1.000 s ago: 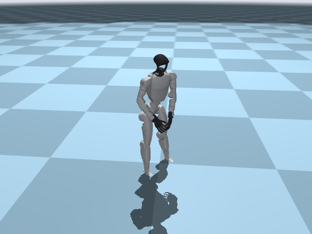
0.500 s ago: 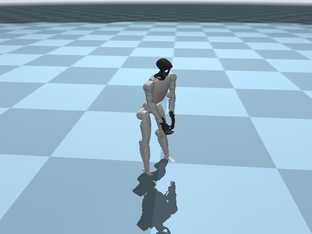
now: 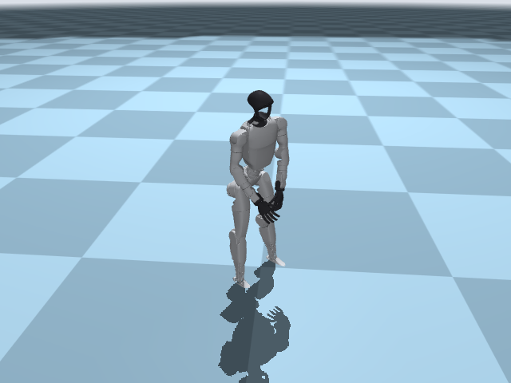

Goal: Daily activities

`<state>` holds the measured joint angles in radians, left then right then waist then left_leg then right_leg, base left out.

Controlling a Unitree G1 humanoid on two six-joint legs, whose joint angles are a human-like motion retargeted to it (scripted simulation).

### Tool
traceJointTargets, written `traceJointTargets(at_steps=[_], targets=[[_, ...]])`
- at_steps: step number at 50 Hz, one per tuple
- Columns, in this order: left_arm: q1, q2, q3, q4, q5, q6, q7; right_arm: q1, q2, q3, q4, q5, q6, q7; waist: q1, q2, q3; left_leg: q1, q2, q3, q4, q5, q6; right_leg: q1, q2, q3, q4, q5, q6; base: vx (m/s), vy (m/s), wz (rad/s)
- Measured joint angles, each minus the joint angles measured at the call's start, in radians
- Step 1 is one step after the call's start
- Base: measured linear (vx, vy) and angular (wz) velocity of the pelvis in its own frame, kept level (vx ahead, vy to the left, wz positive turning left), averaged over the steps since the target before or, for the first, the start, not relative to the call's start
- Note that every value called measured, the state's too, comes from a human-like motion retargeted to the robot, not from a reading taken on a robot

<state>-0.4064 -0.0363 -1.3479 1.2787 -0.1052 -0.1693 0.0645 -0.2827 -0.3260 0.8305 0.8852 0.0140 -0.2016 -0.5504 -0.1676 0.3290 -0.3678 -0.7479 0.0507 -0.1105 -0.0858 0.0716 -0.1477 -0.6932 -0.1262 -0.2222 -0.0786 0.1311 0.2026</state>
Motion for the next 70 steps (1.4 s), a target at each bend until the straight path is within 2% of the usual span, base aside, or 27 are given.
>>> traceJointTargets(at_steps=[10, 25, 33, 41, 49, 55, 60, 62, 67, 70], targets=[[0.020, -0.030, -0.011, -0.006, 0.018, 0.010, -0.096, 0.112, -0.103, -0.105, -0.100, -0.037, 0.003, 0.084, -0.057, 0.010, -0.045, 0.059, 0.014, 0.013, 0.007, -0.040, 0.017, 0.051, 0.012, 0.006, 0.008, -0.024, 0.005, 0.03, 0.00, -0.06], [0.045, -0.066, 0.044, -0.066, 0.078, 0.004, -0.190, 0.321, -0.259, -0.321, -0.392, -0.165, 0.005, 0.132, -0.116, 0.002, -0.090, 0.120, 0.020, 0.004, 0.017, -0.079, 0.038, 0.113, 0.018, 0.008, 0.009, -0.060, 0.012, 0.02, 0.00, -0.02], [0.022, -0.067, 0.044, -0.112, 0.152, 0.003, -0.180, 0.268, -0.254, -0.249, -0.400, -0.263, 0.031, 0.179, -0.067, -0.041, -0.119, 0.145, 0.018, 0.012, 0.018, -0.081, 0.043, 0.135, 0.015, 0.013, 0.011, -0.069, 0.006, 0.00, 0.00, 0.00], [-0.015, -0.027, 0.046, -0.070, 0.206, 0.024, -0.123, 0.094, -0.134, -0.046, -0.144, -0.305, 0.073, 0.274, -0.003, -0.072, -0.125, 0.166, 0.011, 0.025, 0.019, -0.068, 0.040, 0.149, 0.008, 0.020, 0.019, -0.072, -0.006, 0.00, 0.00, 0.00], [-0.047, -0.017, 0.038, 0.045, 0.210, 0.046, -0.081, -0.049, 0.000, 0.117, 0.135, -0.309, 0.101, 0.350, 0.006, -0.063, -0.085, 0.182, 0.009, 0.035, 0.020, -0.052, 0.040, 0.124, -0.002, 0.040, 0.103, -0.107, -0.017, 0.00, 0.00, 0.00], [-0.066, -0.020, 0.018, 0.090, 0.209, 0.049, -0.083, -0.100, 0.046, 0.176, 0.200, -0.313, 0.104, 0.368, -0.033, -0.059, -0.035, 0.196, 0.000, 0.045, 0.024, -0.048, 0.037, 0.038, -0.026, 0.066, 0.307, -0.212, -0.014, 0.00, 0.00, 0.00], [-0.075, -0.038, -0.021, 0.075, 0.225, 0.038, -0.107, -0.110, 0.034, 0.206, 0.181, -0.335, 0.100, 0.364, -0.102, -0.097, 0.004, 0.208, -0.047, 0.053, 0.043, -0.054, 0.038, -0.063, -0.088, 0.105, 0.551, -0.344, 0.002, 0.01, -0.03, 0.10], [-0.095, -0.037, -0.035, 0.055, 0.229, 0.029, -0.126, -0.135, 0.006, 0.205, 0.161, -0.341, 0.096, 0.368, -0.123, -0.113, 0.050, 0.242, -0.049, 0.055, 0.077, -0.094, 0.035, -0.017, -0.088, 0.109, 0.552, -0.370, 0.010, 0.03, -0.06, -0.04], [-0.091, -0.054, -0.052, -0.003, 0.228, 0.009, -0.155, -0.122, -0.040, 0.206, 0.085, -0.358, 0.086, 0.334, -0.181, -0.149, 0.107, 0.217, -0.075, 0.057, 0.211, -0.148, 0.036, -0.026, -0.116, 0.126, 0.638, -0.413, 0.024, 0.00, -0.06, -0.07], [-0.112, -0.045, -0.052, -0.045, 0.207, -0.005, -0.176, -0.142, -0.092, 0.184, 0.034, -0.350, 0.077, 0.323, -0.186, -0.154, 0.158, 0.236, -0.052, 0.054, 0.271, -0.199, 0.031, 0.047, -0.087, 0.114, 0.574, -0.408, 0.029, 0.05, -0.06, -0.38]])
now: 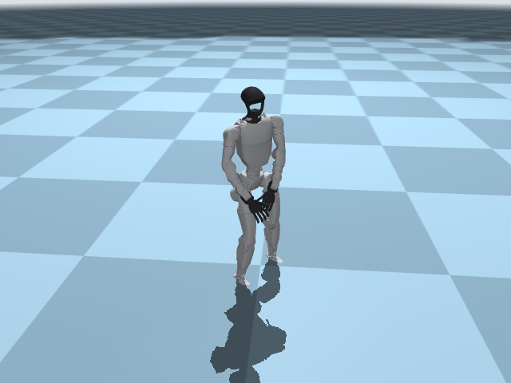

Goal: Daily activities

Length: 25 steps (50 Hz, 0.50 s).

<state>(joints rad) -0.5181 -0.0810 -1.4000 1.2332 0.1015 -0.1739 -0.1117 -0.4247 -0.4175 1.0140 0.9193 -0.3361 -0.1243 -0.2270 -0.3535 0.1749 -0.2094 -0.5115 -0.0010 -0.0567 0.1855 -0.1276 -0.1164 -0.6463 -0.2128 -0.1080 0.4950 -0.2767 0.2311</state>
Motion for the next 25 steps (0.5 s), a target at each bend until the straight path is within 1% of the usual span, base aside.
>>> traceJointTargets(at_steps=[2, 4, 10, 15, 20, 25], targets=[[0.005, 0.002, 0.000, -0.025, -0.022, -0.005, -0.007, 0.014, -0.022, -0.020, -0.033, 0.005, -0.003, -0.016, 0.003, -0.003, 0.025, -0.011, 0.014, -0.001, 0.060, -0.026, -0.001, 0.021, 0.017, -0.003, -0.015, 0.008, 0.000, -0.03, -0.04, -0.38], [0.025, 0.002, 0.000, -0.045, -0.042, -0.007, -0.008, 0.045, -0.033, -0.038, -0.060, 0.007, -0.003, -0.035, 0.007, -0.006, 0.027, -0.060, 0.021, -0.001, 0.161, -0.062, 0.000, 0.001, 0.024, 0.001, 0.016, 0.004, 0.000, -0.02, -0.04, -0.33], [0.009, 0.022, 0.031, -0.096, -0.108, -0.011, -0.021, 0.048, -0.083, -0.105, -0.103, 0.044, -0.004, -0.036, 0.051, 0.001, 0.085, -0.051, 0.078, -0.003, 0.240, -0.119, 0.001, 0.091, 0.093, -0.005, -0.108, 0.047, -0.005, 0.04, -0.03, -0.44], [0.000, 0.046, 0.075, -0.112, -0.136, -0.002, -0.027, 0.059, -0.093, -0.138, -0.099, 0.083, 0.005, -0.004, 0.092, 0.007, 0.117, -0.053, 0.111, 0.002, 0.297, -0.152, 0.010, 0.132, 0.132, 0.004, -0.169, 0.077, -0.014, 0.03, 0.00, -0.35], [-0.028, 0.107, 0.136, -0.126, -0.146, 0.007, -0.017, 0.065, -0.103, -0.169, -0.087, 0.113, 0.017, 0.036, 0.129, 0.003, 0.137, -0.053, 0.128, 0.019, 0.331, -0.177, 0.024, 0.147, 0.149, 0.019, -0.191, 0.089, -0.017, 0.03, 0.02, -0.26], [-0.076, 0.180, 0.201, -0.153, -0.145, 0.017, 0.021, 0.051, -0.121, -0.195, -0.083, 0.130, 0.029, 0.046, 0.155, -0.004, 0.152, -0.054, 0.126, 0.042, 0.343, -0.186, 0.040, 0.136, 0.145, 0.036, -0.180, 0.090, -0.013, 0.02, 0.02, -0.12]])
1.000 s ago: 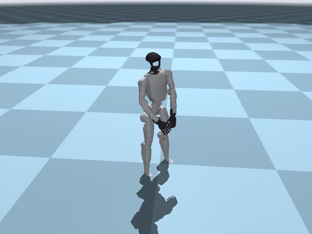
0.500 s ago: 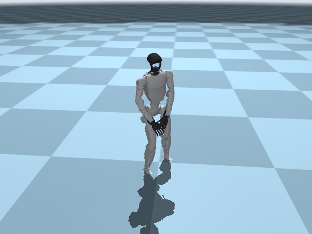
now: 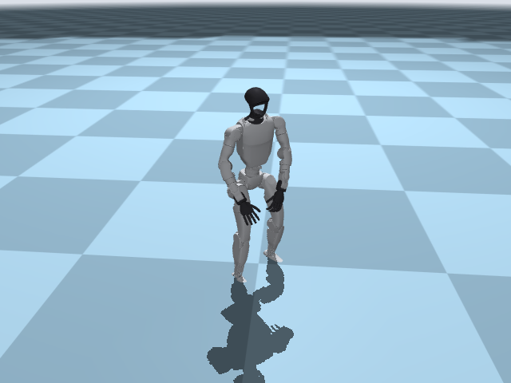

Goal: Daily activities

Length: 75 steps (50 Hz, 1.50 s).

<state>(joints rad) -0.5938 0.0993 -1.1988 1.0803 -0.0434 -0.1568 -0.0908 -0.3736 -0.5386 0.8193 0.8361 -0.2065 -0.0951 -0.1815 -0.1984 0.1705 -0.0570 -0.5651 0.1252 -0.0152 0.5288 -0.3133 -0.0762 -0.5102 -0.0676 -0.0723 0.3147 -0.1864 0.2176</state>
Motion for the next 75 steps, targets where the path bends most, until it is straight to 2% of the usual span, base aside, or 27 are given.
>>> traceJointTargets(at_steps=[7, 17, 27, 41, 59, 75], targets=[[-0.090, 0.077, 0.071, 0.000, 0.015, 0.022, 0.098, -0.071, -0.009, -0.007, -0.003, -0.003, 0.024, -0.044, 0.023, -0.016, 0.024, -0.012, -0.024, 0.033, 0.002, 0.008, 0.020, -0.049, -0.028, 0.025, 0.053, -0.006, 0.015, 0.00, 0.04, -0.06], [-0.151, 0.088, 0.150, 0.073, 0.055, 0.056, 0.195, -0.192, 0.067, 0.020, 0.004, -0.029, 0.068, -0.106, 0.028, -0.042, 0.071, -0.063, -0.072, 0.068, 0.006, 0.026, 0.039, -0.157, -0.077, 0.060, 0.146, -0.013, 0.044, -0.01, 0.07, -0.06], [-0.041, 0.066, 0.252, 0.092, 0.051, 0.088, 0.225, -0.243, 0.217, 0.040, 0.009, -0.021, 0.100, -0.116, 0.050, -0.071, 0.119, -0.140, -0.096, 0.103, 0.017, 0.024, 0.066, -0.266, -0.099, 0.073, 0.185, -0.009, 0.044, 0.00, 0.07, -0.15], [0.150, 0.000, 0.419, 0.079, -0.132, 0.119, 0.348, -0.209, 0.435, 0.022, 0.164, 0.143, 0.122, -0.236, 0.130, -0.081, 0.163, -0.191, -0.120, 0.147, 0.034, 0.006, 0.107, -0.326, -0.124, 0.091, 0.173, -0.009, 0.044, 0.01, 0.02, -0.07], [0.067, -0.009, 0.498, 0.047, -0.266, 0.140, 0.421, -0.248, 0.441, -0.012, 0.139, 0.257, 0.179, -0.369, 0.090, -0.022, 0.195, -0.212, -0.086, 0.211, 0.080, -0.026, 0.118, -0.343, -0.093, 0.126, 0.143, 0.007, 0.044, 0.03, 0.02, -0.19], [0.048, -0.026, 0.539, 0.008, -0.386, 0.162, 0.407, -0.290, 0.458, -0.077, 0.233, 0.432, 0.185, -0.261, 0.130, -0.011, 0.223, -0.226, -0.059, 0.252, 0.110, -0.037, 0.136, -0.358, -0.073, 0.125, 0.138, 0.032, 0.044, 0.00, 0.00, 0.00]])
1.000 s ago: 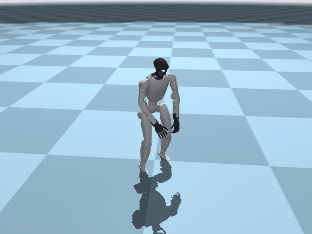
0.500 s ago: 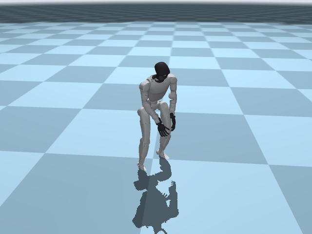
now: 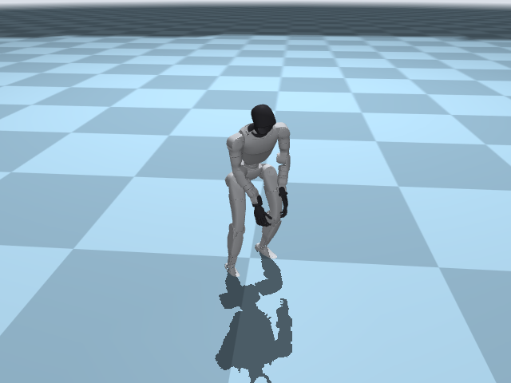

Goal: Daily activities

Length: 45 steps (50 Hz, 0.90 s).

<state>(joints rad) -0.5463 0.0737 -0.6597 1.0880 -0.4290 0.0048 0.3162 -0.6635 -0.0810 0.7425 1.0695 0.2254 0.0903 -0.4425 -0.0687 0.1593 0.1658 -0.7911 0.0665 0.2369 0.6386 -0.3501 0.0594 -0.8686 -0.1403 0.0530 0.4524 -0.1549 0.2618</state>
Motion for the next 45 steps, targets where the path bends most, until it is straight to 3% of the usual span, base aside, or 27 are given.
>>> traceJointTargets(at_steps=[15, 45], targets=[[0.022, 0.008, 0.050, -0.043, -0.020, 0.008, 0.018, 0.010, -0.003, -0.015, -0.052, 0.040, 0.009, 0.010, -0.006, 0.000, 0.004, 0.004, 0.009, 0.030, -0.017, 0.003, 0.012, -0.021, 0.008, 0.004, 0.007, 0.012, 0.000, 0.00, 0.00, 0.00], [0.041, -0.013, 0.085, -0.094, -0.046, 0.003, 0.136, 0.045, 0.030, -0.063, -0.097, 0.170, -0.018, -0.099, -0.009, -0.042, 0.029, -0.014, -0.002, 0.067, 0.101, -0.051, 0.041, -0.084, -0.026, 0.034, 0.184, -0.090, 0.000, 0.00, 0.00, 0.00]])
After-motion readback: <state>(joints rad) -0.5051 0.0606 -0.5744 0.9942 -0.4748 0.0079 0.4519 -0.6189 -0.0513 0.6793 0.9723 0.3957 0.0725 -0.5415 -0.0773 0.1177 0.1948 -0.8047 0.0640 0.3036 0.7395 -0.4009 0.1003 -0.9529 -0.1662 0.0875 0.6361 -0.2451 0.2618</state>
